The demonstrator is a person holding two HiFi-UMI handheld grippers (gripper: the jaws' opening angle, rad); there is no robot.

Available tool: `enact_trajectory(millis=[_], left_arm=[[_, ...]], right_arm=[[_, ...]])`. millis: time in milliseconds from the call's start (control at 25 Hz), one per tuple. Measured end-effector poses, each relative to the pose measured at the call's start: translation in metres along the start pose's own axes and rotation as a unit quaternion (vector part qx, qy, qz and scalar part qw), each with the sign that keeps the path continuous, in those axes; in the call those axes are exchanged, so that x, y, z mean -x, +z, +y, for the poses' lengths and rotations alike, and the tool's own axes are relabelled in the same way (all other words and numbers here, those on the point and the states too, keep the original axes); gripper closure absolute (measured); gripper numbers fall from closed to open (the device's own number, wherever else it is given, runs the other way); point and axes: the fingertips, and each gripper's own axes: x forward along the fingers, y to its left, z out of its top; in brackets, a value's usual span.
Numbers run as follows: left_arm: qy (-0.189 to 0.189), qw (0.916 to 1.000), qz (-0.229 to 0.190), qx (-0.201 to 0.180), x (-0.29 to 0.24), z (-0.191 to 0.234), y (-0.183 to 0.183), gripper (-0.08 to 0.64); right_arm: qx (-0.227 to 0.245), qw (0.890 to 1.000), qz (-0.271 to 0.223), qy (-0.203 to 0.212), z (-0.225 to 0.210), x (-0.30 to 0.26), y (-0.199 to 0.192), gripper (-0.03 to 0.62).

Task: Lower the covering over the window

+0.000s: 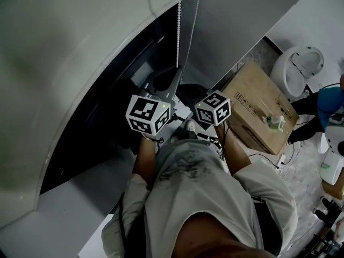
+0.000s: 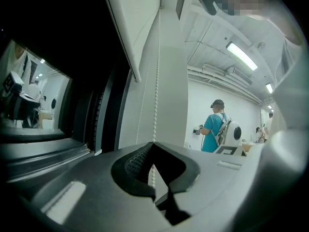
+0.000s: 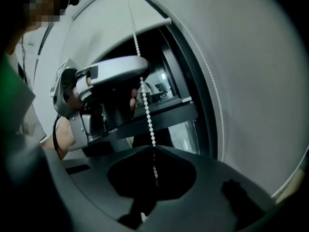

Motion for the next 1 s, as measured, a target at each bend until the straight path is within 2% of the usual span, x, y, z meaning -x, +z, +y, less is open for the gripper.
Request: enact_trajectory(millis=[160,200,320,440,680,840,1000], left_arm=[[0.004,1.0000,-0.001,-0.002,0.003,0.003,0.002,0.551],[0.005,1.0000,-0.002,-0.002,0.003,0.003,0.002,0.551],[0.008,1.0000,-0.003,-0.002,0.005,0.006,0.002,0.551],[0.010,0.9999,-0.005,-0.001,0.006,0.009,0.003,0.551],[-0.002,1.0000,-0.004,-0.004,0.005,0.003,0.000,0.551],[-0.009,0.9999,-0.003,-0.010,0.004,-0.006,-0.003,0.551],[-0.015,0.9998,-0.003,-0.014,0.008,-0.016,-0.002,0.551]], right_arm=[[0.016,1.000,-0.011,0.002,0.004,0.010,0.002,0.562],[0.016,1.000,-0.016,0.004,0.006,0.015,0.004,0.508],[0.019,0.999,-0.047,0.015,0.012,0.036,0.019,0.461],[0.027,0.994,-0.104,0.034,0.025,0.063,0.055,0.429],[0.079,0.973,-0.215,0.026,0.041,0.092,0.159,0.428],[0.108,0.962,-0.247,0.034,0.049,0.088,0.206,0.428],[0.133,0.957,-0.255,0.040,0.061,0.081,0.233,0.428]])
